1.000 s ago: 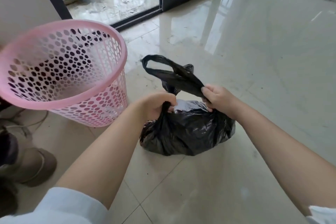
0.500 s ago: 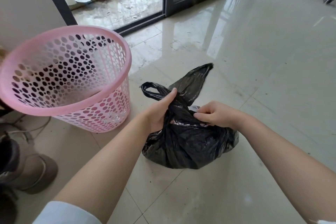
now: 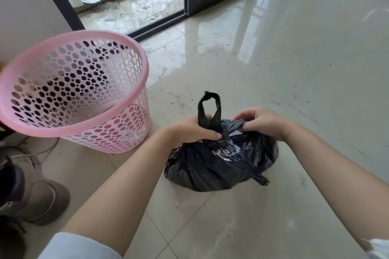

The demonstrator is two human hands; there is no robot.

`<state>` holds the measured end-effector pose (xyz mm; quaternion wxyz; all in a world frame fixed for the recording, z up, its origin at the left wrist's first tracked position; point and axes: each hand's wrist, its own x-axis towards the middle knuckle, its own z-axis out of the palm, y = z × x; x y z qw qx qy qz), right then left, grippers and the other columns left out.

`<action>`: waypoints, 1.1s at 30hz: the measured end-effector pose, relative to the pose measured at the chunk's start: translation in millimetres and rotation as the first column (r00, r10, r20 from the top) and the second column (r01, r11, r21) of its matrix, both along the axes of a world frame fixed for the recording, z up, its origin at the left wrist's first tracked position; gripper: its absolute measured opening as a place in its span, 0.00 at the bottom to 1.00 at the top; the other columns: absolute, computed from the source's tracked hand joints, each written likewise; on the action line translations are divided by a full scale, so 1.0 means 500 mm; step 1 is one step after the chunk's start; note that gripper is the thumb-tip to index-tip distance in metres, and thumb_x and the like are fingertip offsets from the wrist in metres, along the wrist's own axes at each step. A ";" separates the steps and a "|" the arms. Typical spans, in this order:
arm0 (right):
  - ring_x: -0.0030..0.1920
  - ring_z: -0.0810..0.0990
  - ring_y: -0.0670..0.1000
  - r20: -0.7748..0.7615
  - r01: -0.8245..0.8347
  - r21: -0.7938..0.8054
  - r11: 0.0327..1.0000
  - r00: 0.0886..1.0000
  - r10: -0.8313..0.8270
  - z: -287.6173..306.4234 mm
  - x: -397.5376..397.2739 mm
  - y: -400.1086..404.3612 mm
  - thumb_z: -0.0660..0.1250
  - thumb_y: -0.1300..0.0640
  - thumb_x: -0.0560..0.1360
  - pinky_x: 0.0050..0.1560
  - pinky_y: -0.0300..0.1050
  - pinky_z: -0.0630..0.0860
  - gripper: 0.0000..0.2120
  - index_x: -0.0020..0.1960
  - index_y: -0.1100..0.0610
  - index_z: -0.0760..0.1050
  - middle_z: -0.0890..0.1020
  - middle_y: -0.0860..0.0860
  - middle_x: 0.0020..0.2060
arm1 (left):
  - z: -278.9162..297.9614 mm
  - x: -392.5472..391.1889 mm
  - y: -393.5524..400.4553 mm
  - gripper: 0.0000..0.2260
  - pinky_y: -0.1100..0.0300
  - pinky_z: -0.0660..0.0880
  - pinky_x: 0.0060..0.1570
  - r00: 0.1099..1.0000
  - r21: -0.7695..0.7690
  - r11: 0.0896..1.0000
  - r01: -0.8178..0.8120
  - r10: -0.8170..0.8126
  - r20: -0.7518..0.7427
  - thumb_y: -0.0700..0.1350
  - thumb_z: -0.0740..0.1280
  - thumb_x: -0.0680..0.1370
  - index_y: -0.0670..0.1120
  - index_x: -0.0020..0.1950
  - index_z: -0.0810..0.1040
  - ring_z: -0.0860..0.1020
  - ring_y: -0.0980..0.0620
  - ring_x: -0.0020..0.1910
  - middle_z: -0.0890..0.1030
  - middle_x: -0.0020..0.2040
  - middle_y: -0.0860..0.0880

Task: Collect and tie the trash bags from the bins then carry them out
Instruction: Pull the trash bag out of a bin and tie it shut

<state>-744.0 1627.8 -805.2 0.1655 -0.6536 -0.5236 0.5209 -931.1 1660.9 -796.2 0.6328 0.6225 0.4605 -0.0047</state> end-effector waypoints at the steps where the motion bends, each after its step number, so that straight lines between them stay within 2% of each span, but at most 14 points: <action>1: 0.40 0.77 0.50 -0.042 0.029 0.013 0.999 0.999 -0.029 0.003 0.002 0.000 0.62 0.70 0.73 0.39 0.33 0.76 0.10 0.49 0.59 0.76 0.79 0.52 0.39 | 0.002 0.003 0.003 0.05 0.70 0.71 0.33 0.998 0.064 0.997 0.043 -0.041 -0.041 0.40 0.66 0.77 0.45 0.49 0.71 0.71 0.56 0.34 0.72 0.35 0.52; 5: 0.37 0.78 0.48 -0.168 0.108 0.087 0.990 0.981 -0.092 0.017 0.003 0.004 0.62 0.73 0.72 0.41 0.37 0.78 0.16 0.41 0.52 0.76 0.79 0.51 0.38 | 0.010 0.012 0.014 0.02 0.65 0.64 0.31 0.993 0.247 0.965 0.085 -0.061 -0.104 0.41 0.65 0.77 0.46 0.48 0.72 0.68 0.57 0.30 0.70 0.31 0.53; 9: 0.48 0.77 0.53 -0.098 0.038 0.067 0.997 0.995 -0.031 0.017 0.013 0.001 0.62 0.73 0.72 0.48 0.35 0.75 0.15 0.51 0.55 0.73 0.79 0.52 0.45 | -0.001 0.006 0.027 0.05 0.64 0.67 0.28 0.979 0.185 0.963 -0.198 0.186 0.079 0.37 0.64 0.77 0.46 0.45 0.75 0.70 0.58 0.20 0.72 0.19 0.54; 11: 0.48 0.77 0.52 0.013 -0.040 0.010 0.999 0.999 0.040 0.014 0.013 -0.006 0.62 0.72 0.72 0.48 0.36 0.74 0.15 0.52 0.55 0.74 0.80 0.54 0.47 | 0.003 0.006 0.027 0.07 0.71 0.68 0.23 0.924 0.076 0.939 -0.337 0.314 0.216 0.33 0.63 0.77 0.45 0.48 0.75 0.71 0.62 0.17 0.75 0.25 0.52; 13: 0.46 0.78 0.52 0.062 -0.087 -0.034 0.996 0.994 0.088 0.014 0.010 -0.012 0.62 0.71 0.71 0.48 0.40 0.76 0.13 0.47 0.55 0.76 0.80 0.55 0.45 | 0.004 0.007 0.029 0.09 0.71 0.70 0.24 0.883 0.037 0.911 -0.410 0.386 0.268 0.30 0.63 0.76 0.43 0.43 0.76 0.74 0.61 0.20 0.75 0.32 0.48; 16: 0.45 0.78 0.53 0.000 -0.107 -0.053 0.993 0.994 0.107 0.021 0.013 -0.012 0.61 0.73 0.71 0.50 0.44 0.77 0.15 0.44 0.54 0.75 0.80 0.55 0.43 | -0.003 0.008 0.032 0.14 0.65 0.72 0.33 0.862 0.138 0.870 -0.473 0.425 0.276 0.26 0.66 0.71 0.44 0.33 0.75 0.75 0.56 0.28 0.76 0.32 0.46; 18: 0.45 0.79 0.53 -0.065 -0.113 -0.046 0.993 0.992 0.110 0.025 0.016 -0.008 0.63 0.72 0.71 0.51 0.43 0.77 0.13 0.46 0.54 0.75 0.81 0.53 0.44 | -0.011 0.009 0.028 0.09 0.64 0.74 0.37 0.870 0.385 0.781 -0.491 0.420 0.256 0.27 0.67 0.70 0.39 0.34 0.78 0.75 0.58 0.31 0.77 0.34 0.46; 21: 0.50 0.79 0.51 -0.157 -0.131 -0.069 0.989 0.980 0.119 0.029 0.013 -0.006 0.70 0.64 0.65 0.58 0.46 0.75 0.16 0.49 0.51 0.74 0.80 0.50 0.48 | -0.037 0.009 0.016 0.08 0.64 0.70 0.45 0.908 0.793 0.485 -0.368 0.369 0.196 0.26 0.66 0.69 0.32 0.44 0.82 0.76 0.48 0.43 0.79 0.45 0.41; 23: 0.54 0.76 0.50 -0.173 -0.161 -0.084 0.983 0.974 0.145 0.029 0.013 -0.008 0.69 0.57 0.62 0.62 0.46 0.72 0.18 0.52 0.49 0.72 0.79 0.51 0.52 | -0.059 0.002 0.014 0.09 0.65 0.71 0.45 0.905 0.886 0.323 -0.332 0.374 0.203 0.25 0.68 0.66 0.33 0.43 0.83 0.80 0.42 0.43 0.81 0.46 0.36; 24: 0.52 0.76 0.50 -0.189 -0.166 -0.085 0.982 0.971 0.148 0.027 0.012 -0.008 0.68 0.55 0.63 0.59 0.44 0.73 0.17 0.51 0.49 0.72 0.78 0.52 0.51 | -0.064 -0.001 0.013 0.09 0.68 0.72 0.44 0.896 0.881 0.311 -0.356 0.382 0.227 0.25 0.69 0.65 0.33 0.43 0.83 0.80 0.41 0.43 0.80 0.45 0.35; 26: 0.44 0.76 0.49 -0.227 -0.068 -0.063 0.996 0.972 0.052 0.022 0.004 -0.008 0.66 0.52 0.71 0.50 0.41 0.74 0.08 0.49 0.51 0.72 0.77 0.52 0.47 | -0.060 -0.005 0.016 0.08 0.73 0.69 0.44 0.854 0.715 0.487 -0.502 0.409 0.321 0.29 0.69 0.68 0.35 0.45 0.82 0.76 0.43 0.43 0.78 0.44 0.35; 28: 0.43 0.76 0.49 -0.192 0.154 -0.052 0.987 0.968 -0.161 0.008 -0.001 -0.003 0.58 0.51 0.78 0.45 0.40 0.74 0.08 0.51 0.56 0.71 0.75 0.54 0.50 | -0.052 -0.005 0.018 0.08 0.63 0.68 0.45 0.778 0.355 0.702 -0.617 0.477 0.410 0.36 0.68 0.67 0.41 0.45 0.79 0.71 0.48 0.42 0.73 0.41 0.40; 31: 0.50 0.74 0.52 -0.196 0.350 -0.148 0.925 0.906 -0.374 -0.010 -0.006 0.007 0.55 0.47 0.78 0.45 0.43 0.75 0.19 0.61 0.59 0.69 0.73 0.55 0.53 | -0.047 -0.008 0.018 0.04 0.61 0.70 0.43 0.719 0.091 0.798 -0.596 0.480 0.502 0.36 0.65 0.64 0.42 0.36 0.78 0.74 0.54 0.39 0.76 0.36 0.47; 33: 0.43 0.78 0.49 -0.324 0.367 -0.212 0.906 0.848 -0.420 -0.015 -0.009 0.008 0.57 0.51 0.78 0.41 0.40 0.78 0.13 0.50 0.59 0.73 0.77 0.52 0.44 | -0.043 -0.010 0.015 0.15 0.67 0.75 0.37 0.732 0.035 0.851 -0.525 0.430 0.528 0.31 0.66 0.67 0.48 0.27 0.82 0.79 0.60 0.33 0.81 0.30 0.56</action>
